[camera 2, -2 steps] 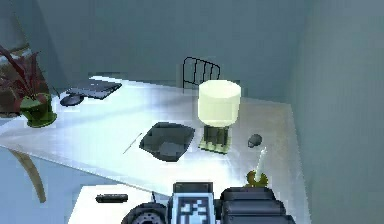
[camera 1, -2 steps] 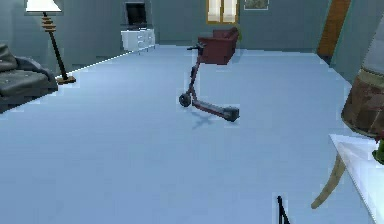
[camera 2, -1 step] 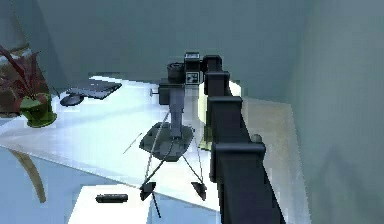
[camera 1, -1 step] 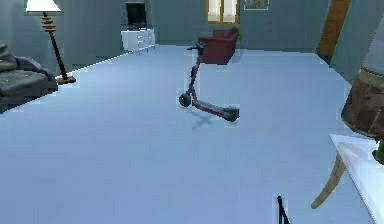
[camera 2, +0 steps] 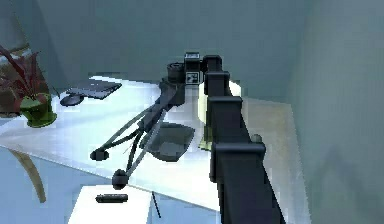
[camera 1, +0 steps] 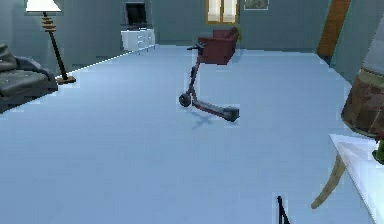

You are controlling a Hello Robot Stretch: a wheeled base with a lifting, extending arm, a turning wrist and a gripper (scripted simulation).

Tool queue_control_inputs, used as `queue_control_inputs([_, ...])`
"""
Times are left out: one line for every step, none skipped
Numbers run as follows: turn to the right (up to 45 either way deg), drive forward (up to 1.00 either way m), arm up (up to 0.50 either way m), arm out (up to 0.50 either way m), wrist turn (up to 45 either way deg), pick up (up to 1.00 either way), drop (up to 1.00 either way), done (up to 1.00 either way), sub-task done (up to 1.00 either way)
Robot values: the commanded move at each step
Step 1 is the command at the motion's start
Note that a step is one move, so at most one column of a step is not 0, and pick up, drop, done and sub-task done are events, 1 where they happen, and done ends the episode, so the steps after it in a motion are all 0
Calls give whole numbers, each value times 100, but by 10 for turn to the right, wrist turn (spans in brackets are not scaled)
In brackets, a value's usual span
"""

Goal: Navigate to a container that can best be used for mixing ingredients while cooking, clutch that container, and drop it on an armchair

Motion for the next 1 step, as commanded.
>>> queue_control_inputs([0, 0, 0, 0, 450, 0, 0, 0, 0])
